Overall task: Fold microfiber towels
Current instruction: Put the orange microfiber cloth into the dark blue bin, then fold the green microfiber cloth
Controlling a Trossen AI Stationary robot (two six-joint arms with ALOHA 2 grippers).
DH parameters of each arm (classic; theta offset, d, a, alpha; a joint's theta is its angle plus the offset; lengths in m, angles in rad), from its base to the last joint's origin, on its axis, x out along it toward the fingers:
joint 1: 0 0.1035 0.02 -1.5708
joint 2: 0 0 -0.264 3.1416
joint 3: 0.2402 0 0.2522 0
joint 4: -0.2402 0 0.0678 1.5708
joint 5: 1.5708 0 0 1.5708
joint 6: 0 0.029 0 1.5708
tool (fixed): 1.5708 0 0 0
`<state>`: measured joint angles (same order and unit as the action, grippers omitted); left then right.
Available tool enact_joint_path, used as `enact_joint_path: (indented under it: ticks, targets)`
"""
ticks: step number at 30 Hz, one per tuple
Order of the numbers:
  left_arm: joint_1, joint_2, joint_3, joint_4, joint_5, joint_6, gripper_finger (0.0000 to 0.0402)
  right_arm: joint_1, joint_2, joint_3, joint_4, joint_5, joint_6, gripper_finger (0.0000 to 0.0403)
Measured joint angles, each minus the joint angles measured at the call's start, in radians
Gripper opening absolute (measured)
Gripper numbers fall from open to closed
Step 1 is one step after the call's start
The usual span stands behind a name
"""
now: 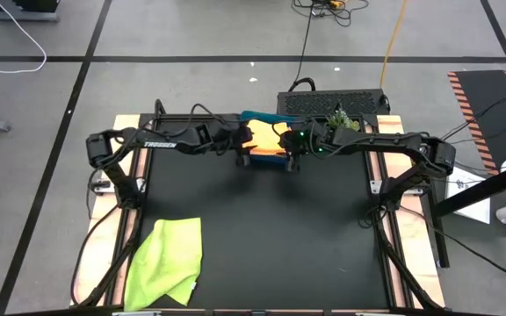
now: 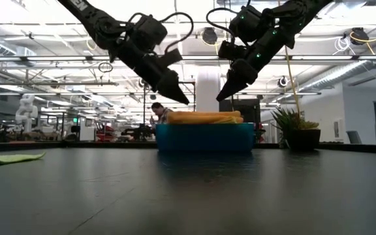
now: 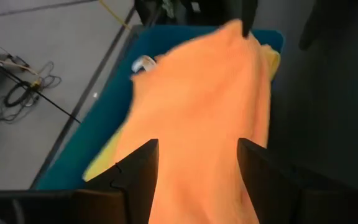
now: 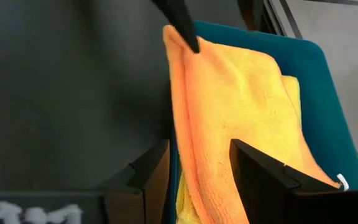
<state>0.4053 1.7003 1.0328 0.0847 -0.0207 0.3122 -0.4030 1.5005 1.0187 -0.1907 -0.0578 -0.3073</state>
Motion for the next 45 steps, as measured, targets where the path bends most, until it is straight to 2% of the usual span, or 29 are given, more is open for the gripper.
enact_joint_path:
  ticks: [7,11,15,19,25,31,39,45]
  targets:
    - [0.0,-0.023,-0.001,-0.027,-0.012,0.043,0.0218,0.0,0.0,0.0,0.009,0.0,0.007,0.0162]
    - [0.007,-0.023,-0.001,-0.012,-0.09,0.036,0.0218,0.0,0.0,0.0,0.03,0.001,0.008,0.0162]
    - [0.022,0.0,-0.001,-0.008,-0.048,-0.008,0.0218,-0.001,0.0,0.0,0.061,0.002,0.018,0.0162]
    - [0.018,0.051,-0.001,-0.022,-0.061,-0.008,0.0218,-0.003,0.023,-0.001,0.064,0.007,0.053,0.0159]
    - [0.023,0.128,-0.001,0.022,-0.095,-0.008,0.0218,-0.014,0.079,-0.061,0.129,0.156,0.063,0.0138]
    - [0.027,0.134,0.0,0.054,-0.123,-0.006,0.0218,-0.05,0.106,-0.108,0.168,0.158,0.086,0.0122]
    - [0.017,-0.084,-0.002,0.022,-0.162,0.045,0.0218,-0.047,-0.014,-0.111,0.149,0.157,0.09,0.0125]
    - [-0.049,-0.333,0.0,-0.228,-0.153,-0.02,0.0218,-0.013,-0.162,-0.111,0.125,0.121,0.118,0.0125]
